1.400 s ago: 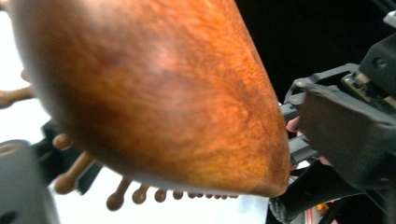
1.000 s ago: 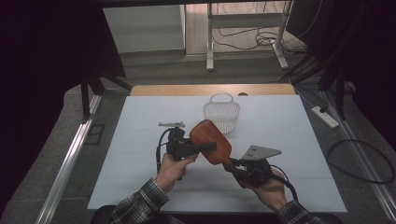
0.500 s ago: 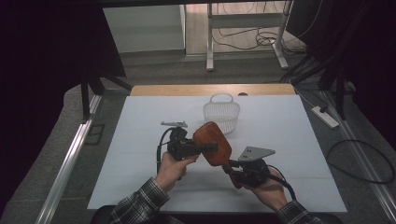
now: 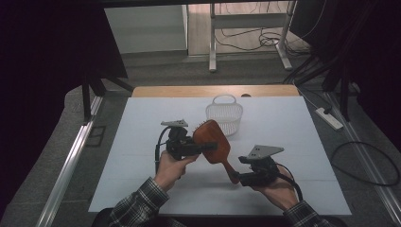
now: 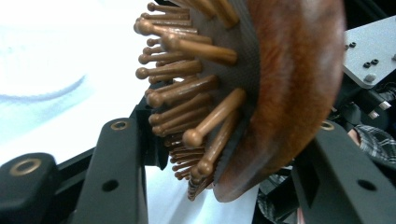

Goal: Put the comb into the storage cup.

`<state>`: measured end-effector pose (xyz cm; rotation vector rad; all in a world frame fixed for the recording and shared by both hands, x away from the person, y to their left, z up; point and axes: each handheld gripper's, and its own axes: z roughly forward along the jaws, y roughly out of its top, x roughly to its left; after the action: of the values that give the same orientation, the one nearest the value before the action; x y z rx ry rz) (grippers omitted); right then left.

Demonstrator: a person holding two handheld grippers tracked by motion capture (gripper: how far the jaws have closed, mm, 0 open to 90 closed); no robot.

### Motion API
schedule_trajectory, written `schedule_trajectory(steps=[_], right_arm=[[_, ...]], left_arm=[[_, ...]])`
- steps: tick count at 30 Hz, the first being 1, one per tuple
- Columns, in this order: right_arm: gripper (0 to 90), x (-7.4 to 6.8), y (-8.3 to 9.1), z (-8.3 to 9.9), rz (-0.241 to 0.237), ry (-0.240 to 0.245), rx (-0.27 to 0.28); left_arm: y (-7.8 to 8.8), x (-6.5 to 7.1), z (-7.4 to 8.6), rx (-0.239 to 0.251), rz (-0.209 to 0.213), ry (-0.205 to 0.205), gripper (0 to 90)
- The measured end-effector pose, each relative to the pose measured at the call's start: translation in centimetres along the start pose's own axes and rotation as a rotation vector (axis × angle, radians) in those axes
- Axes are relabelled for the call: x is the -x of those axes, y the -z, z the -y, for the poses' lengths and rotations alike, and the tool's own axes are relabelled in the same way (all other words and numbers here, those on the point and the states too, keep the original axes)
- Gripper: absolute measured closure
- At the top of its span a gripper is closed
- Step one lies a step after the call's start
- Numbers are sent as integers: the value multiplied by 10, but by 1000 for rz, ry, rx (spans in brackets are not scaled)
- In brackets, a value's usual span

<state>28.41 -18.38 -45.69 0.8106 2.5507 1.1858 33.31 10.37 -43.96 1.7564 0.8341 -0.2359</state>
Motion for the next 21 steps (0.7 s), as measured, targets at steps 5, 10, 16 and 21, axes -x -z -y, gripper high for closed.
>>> schedule_trajectory(steps=[5,10,16,21], right_arm=[[279,7,1,2,-43,-45,-55],[204,13,8,5,-25,-63,-33],[131,20,13,8,-12,-93,-46],[99,25,14,10,11,-112,-72]], left_arm=[[3,-2,-5,-1,-27,-13,524],[7,-4,-11,6,-45,-23,523],[9,-6,-19,10,-65,-39,523],[11,-5,-26,8,-87,-65,523]])
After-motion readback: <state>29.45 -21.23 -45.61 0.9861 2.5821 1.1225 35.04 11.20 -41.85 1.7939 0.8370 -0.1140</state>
